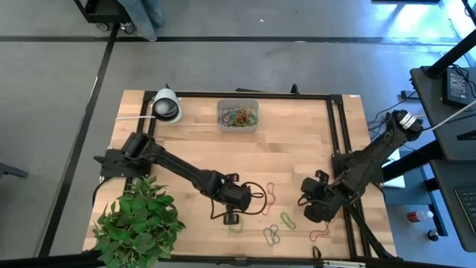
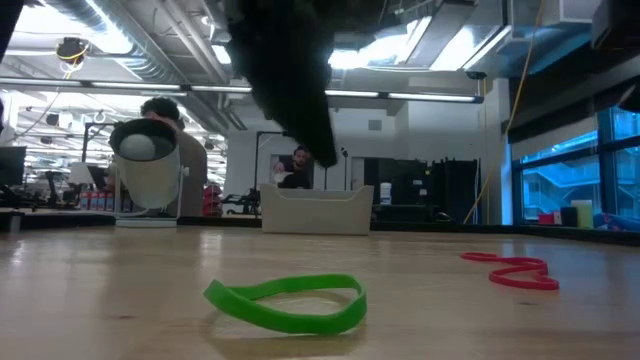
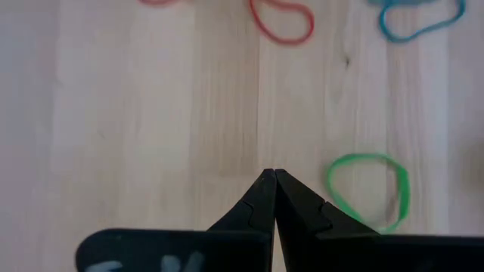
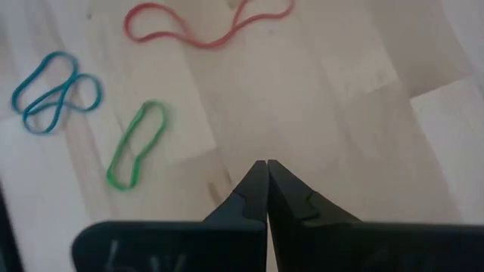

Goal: Pick and place rubber bands into bin
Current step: Put the green rubber band into the white bin

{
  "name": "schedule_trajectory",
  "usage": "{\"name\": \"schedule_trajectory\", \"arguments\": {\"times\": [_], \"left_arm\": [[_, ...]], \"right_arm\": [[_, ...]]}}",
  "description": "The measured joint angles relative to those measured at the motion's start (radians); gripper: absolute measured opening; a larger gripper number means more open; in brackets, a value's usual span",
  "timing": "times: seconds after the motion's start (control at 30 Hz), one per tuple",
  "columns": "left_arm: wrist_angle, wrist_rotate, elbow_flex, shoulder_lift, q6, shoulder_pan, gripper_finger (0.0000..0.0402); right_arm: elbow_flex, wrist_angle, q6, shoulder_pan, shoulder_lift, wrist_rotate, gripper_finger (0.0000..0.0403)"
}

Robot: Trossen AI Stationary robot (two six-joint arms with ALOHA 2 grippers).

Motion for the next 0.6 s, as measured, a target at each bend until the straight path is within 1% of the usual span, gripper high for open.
{"name": "schedule_trajectory", "arguments": {"times": [0.07, 0.2, 0.3, 0.37, 0.6], "left_arm": [[0.020, 0.021, 0.013, 0.022, -0.001, -0.003, 0.0004], [0.037, 0.030, 0.015, 0.036, -0.036, -0.013, 0.0004], [0.040, 0.030, 0.015, 0.036, -0.062, -0.014, 0.0014], [0.038, 0.019, 0.015, 0.036, -0.075, -0.014, 0.0031], [0.041, -0.013, 0.014, 0.046, -0.075, -0.014, 0.0115]], "right_arm": [[0.000, -0.003, 0.015, 0.020, 0.000, 0.000, 0.0002], [0.000, -0.002, 0.039, 0.048, 0.000, 0.000, 0.0002], [0.000, 0.001, 0.050, 0.060, 0.001, 0.001, 0.0002], [0.000, 0.002, 0.053, 0.061, 0.001, 0.002, 0.0002], [0.000, 0.011, 0.071, 0.063, 0.001, 0.028, 0.0002]]}}
